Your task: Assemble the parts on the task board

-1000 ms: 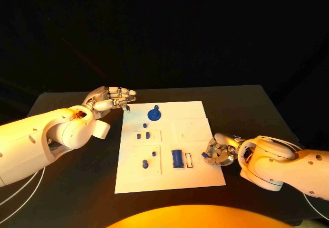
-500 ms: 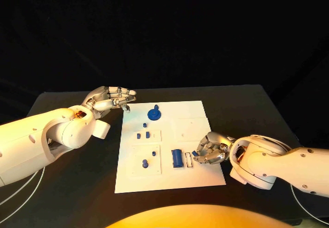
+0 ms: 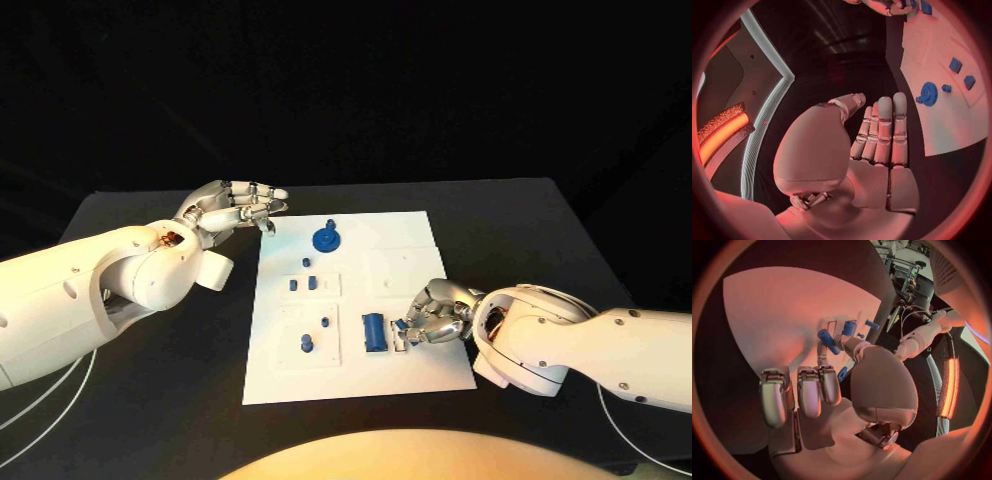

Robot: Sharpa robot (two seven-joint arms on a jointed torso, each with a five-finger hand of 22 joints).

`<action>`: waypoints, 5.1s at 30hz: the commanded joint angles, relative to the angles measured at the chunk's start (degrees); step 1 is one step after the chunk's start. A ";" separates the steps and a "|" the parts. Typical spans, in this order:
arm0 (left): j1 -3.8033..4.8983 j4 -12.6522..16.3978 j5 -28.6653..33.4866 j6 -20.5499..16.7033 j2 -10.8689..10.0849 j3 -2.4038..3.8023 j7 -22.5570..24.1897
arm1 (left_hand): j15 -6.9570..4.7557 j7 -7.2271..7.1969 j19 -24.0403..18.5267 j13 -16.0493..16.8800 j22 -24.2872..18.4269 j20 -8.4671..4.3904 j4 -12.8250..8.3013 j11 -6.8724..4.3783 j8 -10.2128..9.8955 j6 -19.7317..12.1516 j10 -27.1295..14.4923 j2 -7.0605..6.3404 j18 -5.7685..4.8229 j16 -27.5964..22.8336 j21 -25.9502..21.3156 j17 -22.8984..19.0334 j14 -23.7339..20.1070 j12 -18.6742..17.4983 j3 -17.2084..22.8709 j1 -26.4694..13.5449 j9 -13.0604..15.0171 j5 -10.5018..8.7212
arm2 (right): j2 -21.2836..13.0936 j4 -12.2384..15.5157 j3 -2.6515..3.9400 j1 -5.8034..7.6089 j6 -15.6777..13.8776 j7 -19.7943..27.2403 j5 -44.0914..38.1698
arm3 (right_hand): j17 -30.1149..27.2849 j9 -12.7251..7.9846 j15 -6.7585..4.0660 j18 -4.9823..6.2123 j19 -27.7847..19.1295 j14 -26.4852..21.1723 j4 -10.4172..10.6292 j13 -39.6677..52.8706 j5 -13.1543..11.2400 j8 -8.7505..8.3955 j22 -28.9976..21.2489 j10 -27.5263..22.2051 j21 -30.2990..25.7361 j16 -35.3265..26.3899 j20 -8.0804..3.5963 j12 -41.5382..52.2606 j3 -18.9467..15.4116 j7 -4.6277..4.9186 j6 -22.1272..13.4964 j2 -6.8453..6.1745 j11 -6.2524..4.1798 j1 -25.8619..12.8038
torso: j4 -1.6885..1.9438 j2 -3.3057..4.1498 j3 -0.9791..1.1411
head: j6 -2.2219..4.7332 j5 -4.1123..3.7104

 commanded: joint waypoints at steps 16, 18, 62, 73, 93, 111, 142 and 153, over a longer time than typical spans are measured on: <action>0.00 0.18 0.33 0.66 0.00 0.03 0.03 | 0.09 0.93 -0.06 -0.11 -0.08 0.28 0.02 -0.13 0.24 -0.43 -0.42 0.24 0.87 -0.22 -0.37 -0.14 -0.27 0.37 -0.01 -0.17 -0.10 0.10 | 1.18 -0.99 0.00 -0.16 2.94 -1.54 -1.78 | 12.23 -0.96 0.12 -0.82 6.09 5.45 3.98 11.85 2.47 -1.47 15.10 3.36 0.25 -0.37 0.17 -0.10 -7.94 0.32 1.05 -1.83 0.21 -4.75 | -0.02 0.03 0.03 | -0.20 0.01; 0.00 0.20 0.33 0.70 -0.02 0.03 0.02 | 0.09 0.93 -0.06 -0.11 -0.08 0.28 0.02 -0.13 0.24 -0.43 -0.42 0.24 0.87 -0.22 -0.37 -0.14 -0.27 0.37 -0.01 -0.17 -0.10 0.10 | 1.39 -1.11 0.00 -0.22 2.97 -1.55 -1.92 | 12.22 -0.99 0.12 -0.82 6.09 5.45 4.23 11.83 2.37 -1.53 15.10 3.34 0.25 -0.38 0.17 -0.14 -8.38 0.32 1.07 -1.81 0.22 -4.83 | 0.02 0.02 0.03 | -0.33 -0.01; -0.13 -0.45 0.33 0.70 -0.08 -0.07 -0.20 | 0.17 0.98 -0.03 -0.20 -0.16 0.34 0.33 -0.07 0.28 -0.58 -0.64 0.43 0.84 -0.18 -0.50 -0.20 -0.29 0.46 -0.03 -0.49 -0.14 0.11 | -0.37 1.37 0.00 -0.93 2.06 -1.17 -2.24 | 12.53 -1.08 -0.10 -0.82 6.09 5.52 10.10 11.89 3.66 -2.08 15.10 3.44 0.25 -0.24 0.01 -0.07 -15.41 -0.02 1.73 -0.52 -0.06 -4.70 | 0.01 0.00 0.03 | -0.48 0.03; -0.15 -0.48 0.33 0.66 -0.12 -0.09 -0.24 | 0.17 0.98 -0.03 -0.20 -0.16 0.34 0.33 -0.07 0.28 -0.58 -0.64 0.43 0.84 -0.18 -0.50 -0.20 -0.29 0.46 -0.03 -0.49 -0.14 0.11 | -1.00 1.30 0.00 -0.93 3.47 -0.93 -2.34 | 12.53 -1.07 -0.12 -0.82 6.09 5.52 9.33 11.87 3.68 -2.22 15.10 3.43 0.25 -0.24 -0.03 -0.13 -16.16 -0.01 1.78 -0.43 -0.06 -1.74 | 0.03 -0.01 0.04 | -0.45 0.01; -0.21 -0.45 0.33 0.67 -0.20 -0.11 -0.41 | 0.17 0.98 -0.01 -0.24 -0.21 0.35 0.34 -0.07 0.32 -0.62 -0.70 0.50 0.85 -0.15 -0.56 -0.23 -0.31 0.54 0.01 -0.46 -0.16 0.12 | -1.10 0.59 0.00 -0.92 5.13 -0.76 -2.77 | 12.52 -1.35 -0.05 -0.82 6.09 5.52 8.00 11.92 -3.82 -2.73 15.10 3.46 0.25 -0.25 0.03 -0.05 -16.81 0.07 2.01 -0.16 0.00 2.84 | 0.02 -0.01 0.01 | -0.37 0.04; -0.22 -0.43 0.33 0.68 -0.20 -0.12 -0.51 | 0.20 1.00 0.02 -0.28 -0.26 0.37 0.54 -0.05 0.38 -0.64 -0.75 0.68 0.85 -0.11 -0.63 -0.26 -0.30 0.63 0.02 -0.62 -0.17 0.12 | 0.62 -1.32 0.01 -0.92 4.51 0.01 -2.51 | 12.80 -1.42 -0.05 -0.82 6.09 5.58 9.81 11.93 -7.55 -2.87 15.10 3.50 0.25 -0.12 0.06 -0.02 -18.71 0.01 2.38 0.34 -0.02 2.69 | 0.05 -0.01 0.01 | -0.41 0.12; -0.42 -0.92 1.66 0.35 0.02 -0.13 0.29 | 0.23 1.00 0.04 -0.34 -0.35 0.41 0.73 -0.03 0.43 -0.73 -0.88 0.61 0.84 -0.05 -0.76 -0.30 -0.32 0.73 -0.08 -0.85 -0.19 0.09 | -0.17 -3.72 0.54 1.53 -4.52 14.36 3.11 | 11.72 -2.08 0.50 -0.82 6.09 5.33 10.51 11.54 -9.90 -4.57 15.10 2.99 0.25 -0.70 0.46 -0.97 -24.41 0.86 0.68 0.69 0.68 7.66 | -0.17 -0.45 -0.20 | 0.71 -0.06; -0.43 -3.94 7.02 -2.74 1.25 -0.13 6.96 | 0.16 0.24 -0.64 -0.52 -1.22 0.62 1.85 -0.46 1.18 -0.31 -0.58 0.09 0.82 -0.45 -2.27 -0.63 -1.50 1.30 -1.00 -2.07 -0.05 0.02 | 5.26 -17.52 1.11 5.71 -10.58 37.27 26.98 | -1.70 -2.50 2.34 3.94 -1.83 0.70 10.18 -0.46 -6.24 -7.17 7.38 -9.60 -25.38 -9.61 2.20 -24.63 -26.15 3.15 -4.30 2.76 2.77 13.00 | -0.64 -1.91 -0.82 | 3.25 -0.31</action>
